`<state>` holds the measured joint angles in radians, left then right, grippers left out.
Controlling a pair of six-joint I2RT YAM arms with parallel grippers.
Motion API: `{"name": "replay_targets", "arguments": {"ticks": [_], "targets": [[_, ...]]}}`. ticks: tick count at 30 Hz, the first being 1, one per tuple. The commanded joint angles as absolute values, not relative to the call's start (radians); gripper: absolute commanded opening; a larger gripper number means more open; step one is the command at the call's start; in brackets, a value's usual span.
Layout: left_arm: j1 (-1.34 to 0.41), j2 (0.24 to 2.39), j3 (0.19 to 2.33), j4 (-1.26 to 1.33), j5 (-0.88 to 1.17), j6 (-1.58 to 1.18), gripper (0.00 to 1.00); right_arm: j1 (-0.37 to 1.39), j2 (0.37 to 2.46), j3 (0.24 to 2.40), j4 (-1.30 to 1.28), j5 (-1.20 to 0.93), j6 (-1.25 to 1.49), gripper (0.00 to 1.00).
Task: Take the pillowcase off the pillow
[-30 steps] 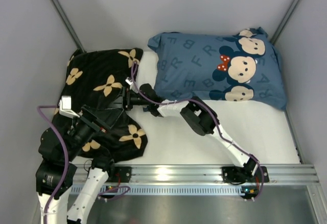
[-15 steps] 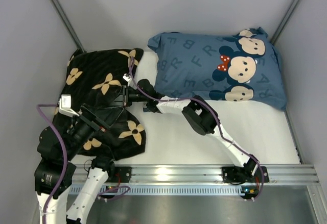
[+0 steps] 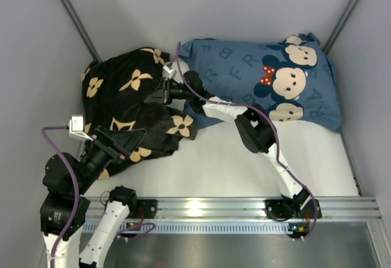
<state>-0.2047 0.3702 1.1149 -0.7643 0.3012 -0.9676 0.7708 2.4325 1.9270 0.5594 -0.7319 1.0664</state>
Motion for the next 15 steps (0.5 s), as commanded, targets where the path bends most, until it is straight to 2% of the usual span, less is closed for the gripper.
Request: {"name": "replay_targets", "arguments": {"ticks": [1, 5, 8, 15], "targets": [[-0.199, 0.362, 1.1, -0.744, 0.301, -0.965, 0.86, 0.854, 2.414, 2.061, 0.646, -0.759, 1.06, 0.0], [-0.199, 0.362, 1.117, -0.752, 0.296, -0.953, 0.86, 0.902, 2.468, 2.16, 0.542, -0.721, 1.009, 0.0], [-0.199, 0.361, 1.137, -0.781, 0.281, -0.937, 0.86, 0.891, 2.431, 2.132, 0.523, -0.707, 0.98, 0.0], [-0.199, 0.353, 1.135, -0.818, 0.262, -0.92, 0.86, 0.81, 2.166, 1.996, 0.368, -0.666, 0.793, 0.0]]}}
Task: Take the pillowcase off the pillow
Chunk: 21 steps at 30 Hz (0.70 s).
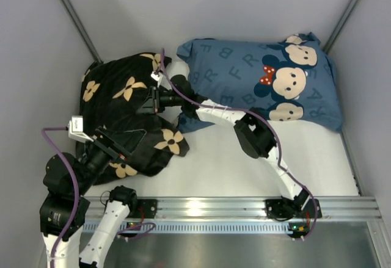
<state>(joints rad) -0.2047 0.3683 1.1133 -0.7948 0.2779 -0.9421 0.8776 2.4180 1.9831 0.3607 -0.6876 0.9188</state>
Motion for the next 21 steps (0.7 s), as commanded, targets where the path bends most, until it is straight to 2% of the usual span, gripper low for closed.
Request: {"name": "replay_targets", "arguments": {"ticks": [1, 4, 10, 14, 21], "targets": [[-0.199, 0.354, 1.132, -0.816, 0.262, -0.919, 0.86, 0.802, 2.136, 1.993, 0.336, -0.666, 0.72, 0.0], [-0.199, 0.353, 1.131, -0.816, 0.253, -0.914, 0.86, 0.79, 1.966, 1.991, 0.235, -0.672, 0.597, 0.0], [-0.199, 0.351, 1.124, -0.818, 0.239, -0.911, 0.86, 0.772, 1.89, 2.124, 0.164, -0.883, 0.477, 0.0], [-0.199, 0.33, 1.111, -0.818, 0.239, -0.922, 0.86, 0.733, 1.827, 2.111, 0.158, -0.981, 0.431, 0.0], [-0.199, 0.308, 1.101, -0.819, 0.25, -0.93, 0.86, 0.681, 1.586, 1.973, 0.045, -0.919, 0.278, 0.0]]}}
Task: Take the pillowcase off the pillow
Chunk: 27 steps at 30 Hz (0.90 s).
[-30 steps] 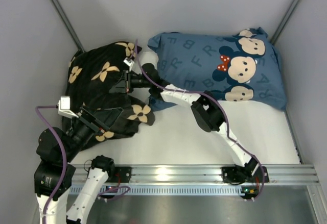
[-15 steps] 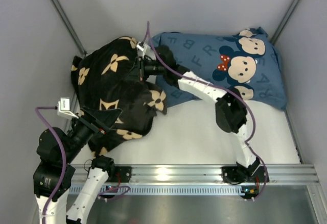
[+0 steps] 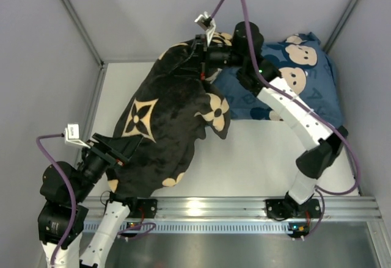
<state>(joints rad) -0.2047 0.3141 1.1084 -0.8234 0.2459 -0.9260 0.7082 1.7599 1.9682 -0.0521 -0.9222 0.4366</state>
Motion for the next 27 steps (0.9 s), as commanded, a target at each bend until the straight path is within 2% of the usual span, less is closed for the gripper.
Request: {"name": "replay_targets", "arguments": {"ticks": [1, 10, 18, 23, 27], "targets": [[-0.199, 0.308, 1.101, -0.818, 0.253, -0.931, 0.86, 0.67, 1.519, 1.956, 0.008, -0.879, 0.264, 0.0], [-0.199, 0.308, 1.112, -0.819, 0.252, -0.923, 0.86, 0.721, 1.143, 1.803, -0.253, -0.599, 0.184, 0.0], [-0.199, 0.298, 1.137, -0.821, 0.259, -0.917, 0.86, 0.781, 0.993, 1.779, -0.521, -0.361, 0.157, 0.0], [-0.199, 0.293, 1.149, -0.831, 0.264, -0.917, 0.86, 0.781, 1.003, 1.873, -0.687, -0.269, 0.163, 0.0], [-0.199, 0.299, 1.17, -0.831, 0.247, -0.911, 0.85, 0.781, 1.125, 1.878, -0.727, -0.17, 0.216, 0.0]]}}
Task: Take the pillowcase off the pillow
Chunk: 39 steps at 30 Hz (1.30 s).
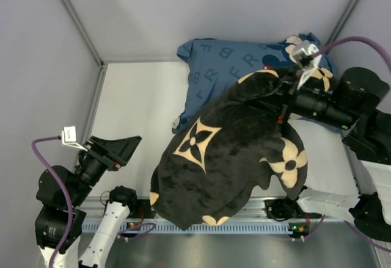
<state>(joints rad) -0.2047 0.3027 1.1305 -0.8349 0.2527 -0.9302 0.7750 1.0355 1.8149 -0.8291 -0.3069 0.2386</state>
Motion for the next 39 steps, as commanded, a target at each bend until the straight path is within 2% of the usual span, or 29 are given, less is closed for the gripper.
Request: {"name": "replay_targets", "arguments": {"ticks": [1, 5, 6, 7, 10, 12, 14, 15, 16, 17, 18, 20, 25, 29, 33, 36, 39], "targets": [[-0.199, 0.302, 1.177, -0.834, 0.241, -0.904, 0.85, 0.781, 1.165, 1.908, -0.739, -0.129, 0.228, 0.0], [-0.199, 0.342, 1.227, -0.876, 0.222, -0.881, 0.82, 0.781, 1.429, 2.05, -0.796, -0.06, 0.275, 0.0], [-0.198, 0.362, 1.248, -0.88, 0.224, -0.871, 0.8, 0.775, 1.58, 2.113, -0.823, -0.073, 0.278, 0.0], [-0.199, 0.37, 1.255, -0.885, 0.227, -0.867, 0.78, 0.756, 1.665, 2.252, -0.853, -0.125, 0.288, 0.0], [-0.199, 0.408, 1.272, -0.914, 0.23, -0.845, 0.75, 0.712, 1.944, 2.475, -0.888, -0.256, 0.363, 0.0], [-0.199, 0.448, 1.281, -0.955, 0.218, -0.825, 0.74, 0.663, 2.114, 2.56, -0.868, -0.313, 0.434, 0.0], [-0.199, 0.471, 1.275, -0.971, 0.207, -0.812, 0.74, 0.628, 2.187, 2.576, -0.824, -0.388, 0.5, 0.0], [-0.199, 0.498, 1.272, -0.985, 0.201, -0.804, 0.74, 0.608, 2.221, 2.551, -0.76, -0.414, 0.508, 0.04], [-0.199, 0.514, 1.258, -0.983, 0.204, -0.802, 0.74, 0.601, 2.224, 2.472, -0.715, -0.437, 0.512, 0.16], [-0.199, 0.531, 1.252, -0.983, 0.21, -0.802, 0.74, 0.6, 2.223, 2.426, -0.663, -0.457, 0.499, 0.48], [-0.199, 0.572, 1.246, -0.983, 0.219, -0.799, 0.74, 0.6, 2.212, 2.348, -0.619, -0.471, 0.488, 0.6], [-0.199, 0.615, 1.243, -0.982, 0.241, -0.793, 0.74, 0.6, 2.201, 2.3, -0.54, -0.479, 0.442, 0.77], [-0.199, 0.735, 1.244, -0.939, 0.233, -0.781, 0.75, 0.597, 2.091, 2.159, -0.483, -0.361, 0.361, 0.86], [-0.199, 0.854, 1.238, -0.896, 0.259, -0.776, 0.77, 0.566, 1.971, 2.019, -0.356, -0.348, 0.399, 0.97], [-0.231, 0.948, 1.236, -0.867, 0.206, -0.765, 0.78, 0.497, 1.876, 1.919, -0.302, -0.376, 0.478, 0.98], [-0.328, 0.998, 1.244, -0.838, 0.108, -0.779, 0.81, 0.459, 1.787, 1.8, -0.166, -0.44, 0.531, 0.98], [-0.475, 1.075, 1.27, -0.813, 0.004, -0.795, 0.82, 0.44, 1.767, 1.785, -0.107, -0.494, 0.568, 0.99]]}}
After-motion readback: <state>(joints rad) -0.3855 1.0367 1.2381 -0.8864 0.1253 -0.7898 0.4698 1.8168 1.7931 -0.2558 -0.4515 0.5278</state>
